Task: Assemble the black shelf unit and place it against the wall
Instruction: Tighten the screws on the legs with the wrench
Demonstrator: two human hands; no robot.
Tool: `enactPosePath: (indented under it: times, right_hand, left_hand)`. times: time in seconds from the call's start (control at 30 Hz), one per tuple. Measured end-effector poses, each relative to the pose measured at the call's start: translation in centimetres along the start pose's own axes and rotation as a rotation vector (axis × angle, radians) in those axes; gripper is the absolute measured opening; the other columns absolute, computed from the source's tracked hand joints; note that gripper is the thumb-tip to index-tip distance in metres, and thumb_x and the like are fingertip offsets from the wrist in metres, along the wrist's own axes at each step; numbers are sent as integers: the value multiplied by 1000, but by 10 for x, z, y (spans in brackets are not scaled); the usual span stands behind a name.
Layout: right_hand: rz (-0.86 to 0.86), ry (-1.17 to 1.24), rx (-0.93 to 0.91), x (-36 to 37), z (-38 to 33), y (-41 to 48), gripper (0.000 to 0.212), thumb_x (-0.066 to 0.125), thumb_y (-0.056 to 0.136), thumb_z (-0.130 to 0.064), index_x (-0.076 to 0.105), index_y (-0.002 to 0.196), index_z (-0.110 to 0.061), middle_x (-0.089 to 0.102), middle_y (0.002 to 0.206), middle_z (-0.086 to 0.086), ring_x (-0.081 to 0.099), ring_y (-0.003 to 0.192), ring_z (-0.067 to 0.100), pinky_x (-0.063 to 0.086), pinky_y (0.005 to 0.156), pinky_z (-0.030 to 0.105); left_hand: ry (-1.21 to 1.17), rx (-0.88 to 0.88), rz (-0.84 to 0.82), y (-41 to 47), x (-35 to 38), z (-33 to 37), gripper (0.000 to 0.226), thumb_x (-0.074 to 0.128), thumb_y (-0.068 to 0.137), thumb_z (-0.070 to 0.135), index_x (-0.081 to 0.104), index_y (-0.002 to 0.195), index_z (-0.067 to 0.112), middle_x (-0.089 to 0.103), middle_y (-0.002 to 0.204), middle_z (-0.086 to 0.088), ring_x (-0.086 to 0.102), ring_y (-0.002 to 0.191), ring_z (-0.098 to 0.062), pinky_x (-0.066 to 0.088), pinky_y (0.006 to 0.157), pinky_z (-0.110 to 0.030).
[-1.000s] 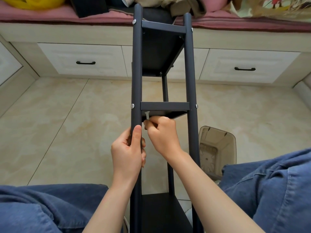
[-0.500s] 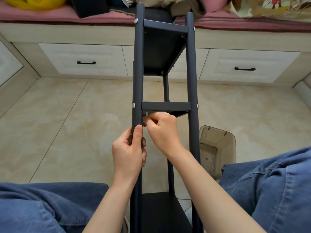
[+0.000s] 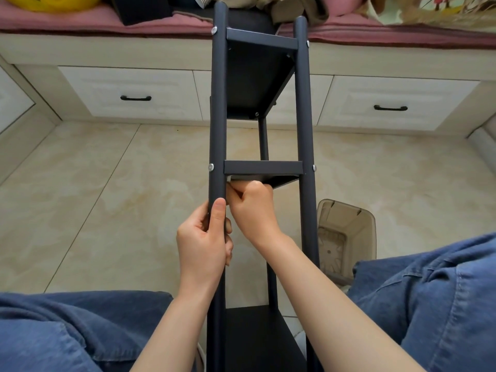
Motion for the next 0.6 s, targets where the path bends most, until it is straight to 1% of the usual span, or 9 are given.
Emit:
enactPosePath:
  times: [0.03, 0.1, 0.17, 0.23, 0.27, 0.4, 0.5, 0.53, 0.6]
  right_hand:
    - [8, 3, -6, 1, 0, 0, 32, 57, 98, -11, 64, 66, -10, 54, 58, -7, 52, 52, -3, 35, 55, 7]
    - [28, 1, -20, 2, 0, 2, 28, 57, 98, -11, 70, 74, -3, 61, 64, 1, 50, 53, 2, 34, 58, 8]
    - [44, -3, -32, 3, -1, 3, 26, 57, 98, -12, 72, 79, -2, 67, 70, 8, 50, 58, 6, 36, 59, 13]
    - [53, -5, -45, 3, -1, 4, 24, 57, 98, -12, 72, 82, -2, 69, 74, 9, 54, 62, 11, 38, 60, 11]
    - [53, -3, -48, 3, -1, 4, 24, 57, 98, -12, 72, 82, -2, 70, 75, 9, 56, 63, 13, 40, 61, 12]
    - [36, 11, -26, 2, 2, 3, 26, 56, 99, -14, 70, 78, -5, 64, 68, 3, 51, 56, 10, 42, 59, 21]
    - [12, -30, 9, 1, 8, 0, 32, 57, 98, -16, 61, 66, -13, 58, 59, 0, 52, 54, 20, 45, 57, 34]
    - [-1, -48, 27, 0, 11, -2, 33, 57, 96, -16, 59, 63, -14, 58, 58, 1, 52, 55, 22, 46, 56, 36]
    - [-28, -49, 69, -2, 16, -6, 31, 58, 95, -16, 62, 64, -10, 62, 59, 2, 57, 58, 21, 47, 58, 36]
  left_hand:
    - [-1, -1, 1, 0, 0, -1, 37, 53, 94, 50, 60, 66, 26, 55, 61, -5, 46, 38, -17, 37, 36, -25]
    - [2, 0, 3, 1, 0, -1, 38, 53, 94, 50, 59, 66, 26, 54, 60, -3, 45, 37, -16, 36, 36, -25]
    - [5, 4, 5, 1, -1, -2, 37, 54, 93, 51, 60, 66, 28, 54, 60, -1, 46, 37, -15, 36, 36, -24]
    - [5, 7, 6, 1, -1, -2, 36, 54, 93, 52, 61, 66, 29, 54, 59, 0, 46, 38, -15, 37, 37, -23]
    - [6, 9, 4, 1, -1, -2, 36, 53, 93, 53, 61, 66, 29, 55, 60, 0, 47, 38, -15, 37, 37, -23]
    - [6, 13, 0, 0, 0, -1, 36, 53, 95, 51, 61, 66, 30, 55, 60, -2, 47, 38, -15, 37, 36, -24]
    - [8, 8, 0, 0, 0, 0, 36, 53, 95, 50, 62, 67, 30, 55, 60, -2, 46, 38, -16, 37, 36, -25]
    - [7, 4, 2, 0, -1, 0, 36, 53, 95, 50, 62, 67, 29, 55, 60, -2, 46, 37, -16, 37, 36, -25]
    - [4, -4, 6, 0, -1, -1, 36, 53, 96, 48, 62, 67, 29, 55, 60, -1, 46, 37, -16, 37, 36, -26]
Point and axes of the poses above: each hand's wrist, its own y-axis towards the middle knuckle, its own x-axis out of the palm, z = x × y, the point moved 8 cm from there along y, towards the middle knuckle
